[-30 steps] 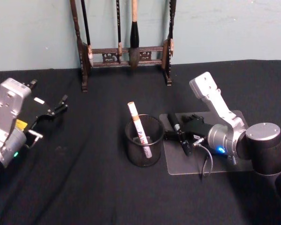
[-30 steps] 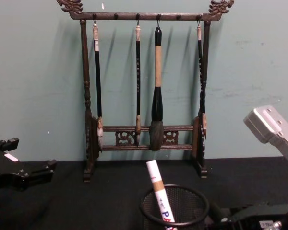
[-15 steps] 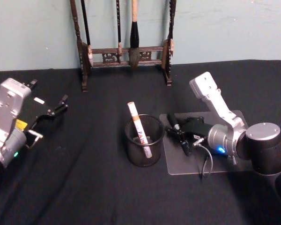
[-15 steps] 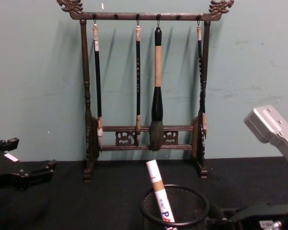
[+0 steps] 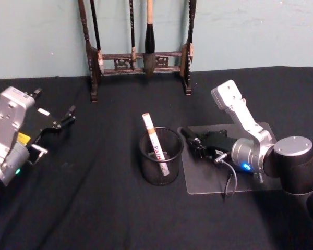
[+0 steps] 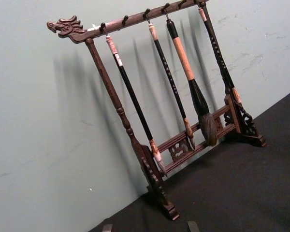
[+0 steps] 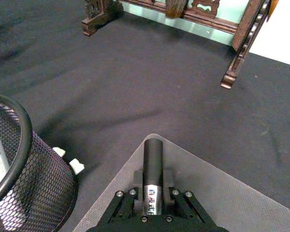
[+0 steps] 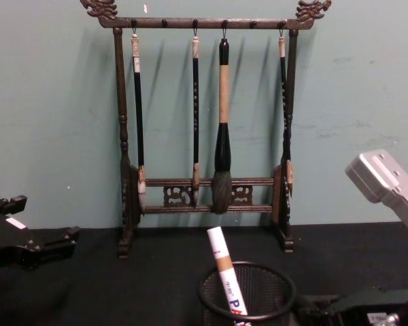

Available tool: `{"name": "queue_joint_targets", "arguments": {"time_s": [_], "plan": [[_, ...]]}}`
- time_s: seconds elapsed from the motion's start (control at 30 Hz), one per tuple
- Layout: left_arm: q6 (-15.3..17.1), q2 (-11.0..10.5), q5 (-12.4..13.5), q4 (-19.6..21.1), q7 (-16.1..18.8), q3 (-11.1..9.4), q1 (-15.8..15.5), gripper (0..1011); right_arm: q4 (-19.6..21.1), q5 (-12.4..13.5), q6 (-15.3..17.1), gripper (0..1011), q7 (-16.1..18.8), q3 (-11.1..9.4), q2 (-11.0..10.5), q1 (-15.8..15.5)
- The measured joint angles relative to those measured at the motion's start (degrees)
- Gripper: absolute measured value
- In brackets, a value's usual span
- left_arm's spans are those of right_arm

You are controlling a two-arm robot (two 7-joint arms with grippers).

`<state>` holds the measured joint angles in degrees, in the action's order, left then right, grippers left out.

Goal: Pick up the water-based marker from the table and place it into the pen holder.

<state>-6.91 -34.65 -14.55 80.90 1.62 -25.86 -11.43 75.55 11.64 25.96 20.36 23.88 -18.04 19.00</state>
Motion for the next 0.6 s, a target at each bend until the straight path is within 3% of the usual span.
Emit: {"name": "queue_joint_targets", "arguments": {"time_s": [0.33,0.43,0.6], "plan": [[0.0,0.0,0.0,0.0,0.0,0.0,0.0,1001,0.4,0.0,-0.9,241,0.1,-0.2,0.0,-0.3],[0.0,0.0,0.0,0.0,0.0,0.0,0.0,1001,0.9,0.2,-3.0,241,0.2,-0.9,0.1,-0.7],[0.0,0.0,0.0,0.0,0.0,0.0,0.0,1001,2.1,2.1,-10.0,241,1.5,-2.8,0.0,-2.0]]}}
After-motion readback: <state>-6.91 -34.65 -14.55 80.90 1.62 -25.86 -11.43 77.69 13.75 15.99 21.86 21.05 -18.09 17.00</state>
